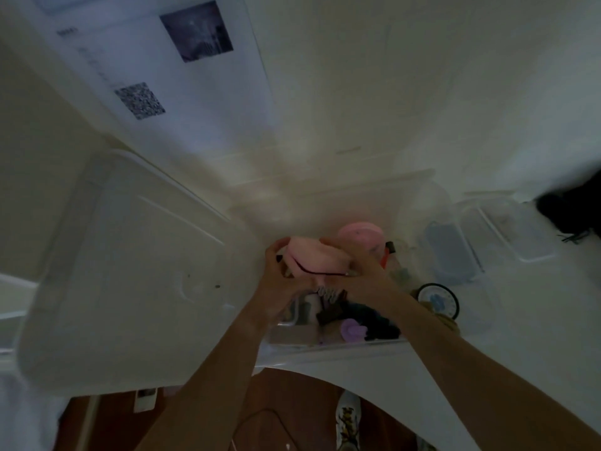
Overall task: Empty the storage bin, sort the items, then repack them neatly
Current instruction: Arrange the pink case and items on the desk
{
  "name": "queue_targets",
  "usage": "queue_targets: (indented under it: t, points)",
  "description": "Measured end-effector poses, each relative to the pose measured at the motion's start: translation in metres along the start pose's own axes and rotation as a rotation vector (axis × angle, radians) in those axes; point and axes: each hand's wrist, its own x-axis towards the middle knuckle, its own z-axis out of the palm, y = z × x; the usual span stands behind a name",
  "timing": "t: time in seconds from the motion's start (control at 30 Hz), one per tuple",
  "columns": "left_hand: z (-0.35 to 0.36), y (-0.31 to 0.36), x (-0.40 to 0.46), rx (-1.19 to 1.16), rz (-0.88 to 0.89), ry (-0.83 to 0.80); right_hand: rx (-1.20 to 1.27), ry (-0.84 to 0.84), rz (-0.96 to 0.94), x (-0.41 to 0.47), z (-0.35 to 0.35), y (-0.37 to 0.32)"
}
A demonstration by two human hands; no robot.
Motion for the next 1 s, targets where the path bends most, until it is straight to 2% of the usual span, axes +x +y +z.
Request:
queue_targets:
  t: [0.13,0.23,0.33,0.53,0.7,0.8,0.83,0.9,1.0]
  points:
    - [0.018,0.016,-0.012,-0.263,0.01,-0.156,0.103,0.061,-0.078,-0.017,-0.025,-0.023]
    - [0.04,0.029,-0.021,-0.275,0.071,-0.288,0.074,0.106,-0.153,-0.04,-0.051,-0.043]
    - [0.067,0.039,-0.027,-0.262,0.09,-0.338,0.075,0.14,-0.192,-0.063,-0.077,-0.058]
    - [0.129,0.048,-0.034,-0.3,0.015,-0.27,-0.004,0.121,-0.137,-0.094,-0.133,-0.068]
    - [0.176,0.054,-0.045,-0.276,-0.007,-0.249,-0.072,0.181,-0.111,-0.12,-0.168,-0.07]
    - [0.21,0.063,-0.053,-0.076,-0.021,-0.125,-0.353,0.301,-0.143,-0.137,-0.187,-0.07]
    - [0.223,0.067,-0.055,0.029,-0.011,-0.083,-0.371,0.34,-0.126,-0.143,-0.193,-0.07]
    - [0.249,0.071,-0.059,0.224,0.06,-0.051,-0.16,0.424,-0.011,-0.158,-0.203,-0.065]
    - [0.274,0.058,-0.067,0.534,0.286,-0.142,0.509,0.586,0.162,-0.178,-0.213,-0.048]
